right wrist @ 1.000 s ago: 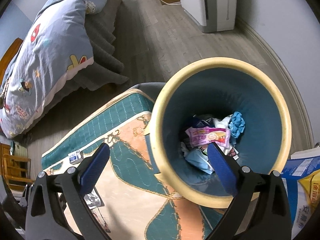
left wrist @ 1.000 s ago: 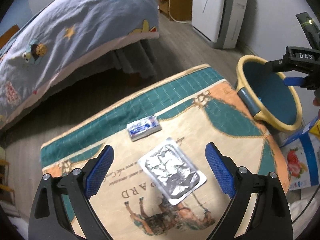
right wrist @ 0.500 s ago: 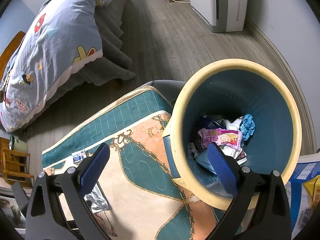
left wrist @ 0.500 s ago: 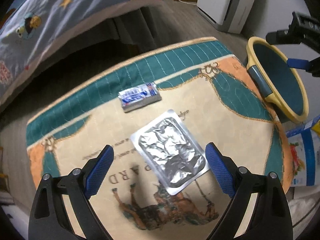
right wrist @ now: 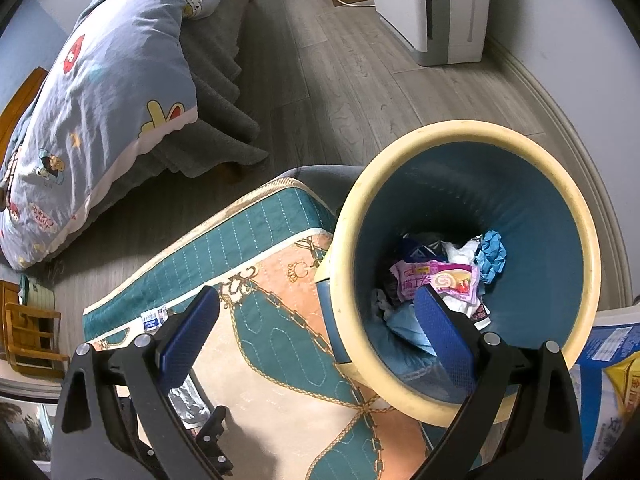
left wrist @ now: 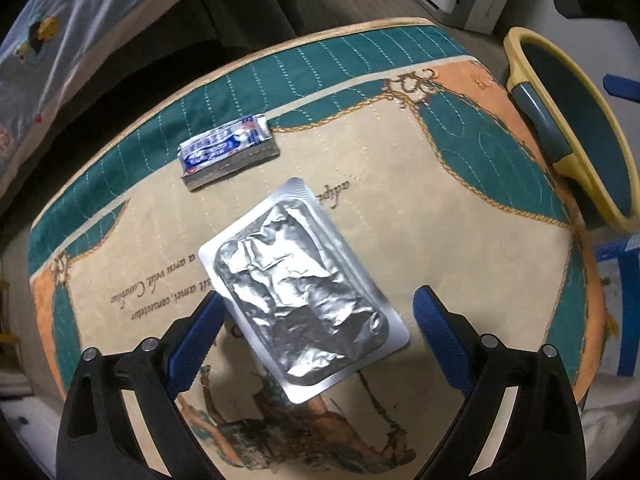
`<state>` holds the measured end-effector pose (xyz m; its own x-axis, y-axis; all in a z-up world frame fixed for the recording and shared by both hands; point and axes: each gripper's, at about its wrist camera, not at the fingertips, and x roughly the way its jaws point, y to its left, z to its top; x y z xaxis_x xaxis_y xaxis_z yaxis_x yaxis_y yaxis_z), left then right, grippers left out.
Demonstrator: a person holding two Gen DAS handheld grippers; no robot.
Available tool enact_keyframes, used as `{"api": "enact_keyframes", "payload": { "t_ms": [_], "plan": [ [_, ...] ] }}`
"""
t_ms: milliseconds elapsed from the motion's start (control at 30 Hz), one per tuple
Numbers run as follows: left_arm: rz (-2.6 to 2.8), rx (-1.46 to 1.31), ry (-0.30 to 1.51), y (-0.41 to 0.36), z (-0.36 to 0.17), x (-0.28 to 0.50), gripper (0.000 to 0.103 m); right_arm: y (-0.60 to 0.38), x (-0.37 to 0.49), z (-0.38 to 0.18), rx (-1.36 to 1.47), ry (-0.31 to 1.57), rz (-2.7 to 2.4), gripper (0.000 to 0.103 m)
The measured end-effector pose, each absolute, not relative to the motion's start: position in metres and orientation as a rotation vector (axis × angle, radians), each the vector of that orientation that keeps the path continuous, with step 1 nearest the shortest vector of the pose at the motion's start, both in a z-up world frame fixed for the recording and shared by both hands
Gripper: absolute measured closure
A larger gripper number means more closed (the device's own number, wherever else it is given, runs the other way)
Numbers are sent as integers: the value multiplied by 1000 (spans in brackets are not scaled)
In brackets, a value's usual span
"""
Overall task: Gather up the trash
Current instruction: 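Move both tools back over the cushion toward the blister pack and box, then grasp the silver blister pack with the left tool while the right tool grasps the COLTALIN box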
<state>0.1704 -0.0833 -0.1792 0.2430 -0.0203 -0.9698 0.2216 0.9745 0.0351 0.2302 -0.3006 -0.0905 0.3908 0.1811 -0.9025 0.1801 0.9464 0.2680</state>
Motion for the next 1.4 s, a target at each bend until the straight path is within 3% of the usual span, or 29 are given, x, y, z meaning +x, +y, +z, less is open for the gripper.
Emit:
{"api": "enact_keyframes", "payload": {
  "t_ms": [100,167,200,833,1200,1300,1400],
  "plan": [
    [-163,132,1332,-70,-178,174,18,-296,232,-91,340,1178,8,7],
    [-166,103,1331,-59,-176,176,34,-291,232,-91,331,1179,13,7],
    [-166,99,1331,-55,-174,177,35,-287,233,-91,325,1180,18,7],
    [-60,4,1223,48,-128,171,35,-177,240,-108,143,1224,207,7],
    [-11,-45,1231,89,-128,177,35,-109,247,-141,156,1304,259,7],
    [4,-67,1236,101,-129,177,35,-95,252,-150,152,1315,261,11],
    [6,-83,1239,108,-130,178,35,-83,254,-160,124,1327,259,20]
  ]
}}
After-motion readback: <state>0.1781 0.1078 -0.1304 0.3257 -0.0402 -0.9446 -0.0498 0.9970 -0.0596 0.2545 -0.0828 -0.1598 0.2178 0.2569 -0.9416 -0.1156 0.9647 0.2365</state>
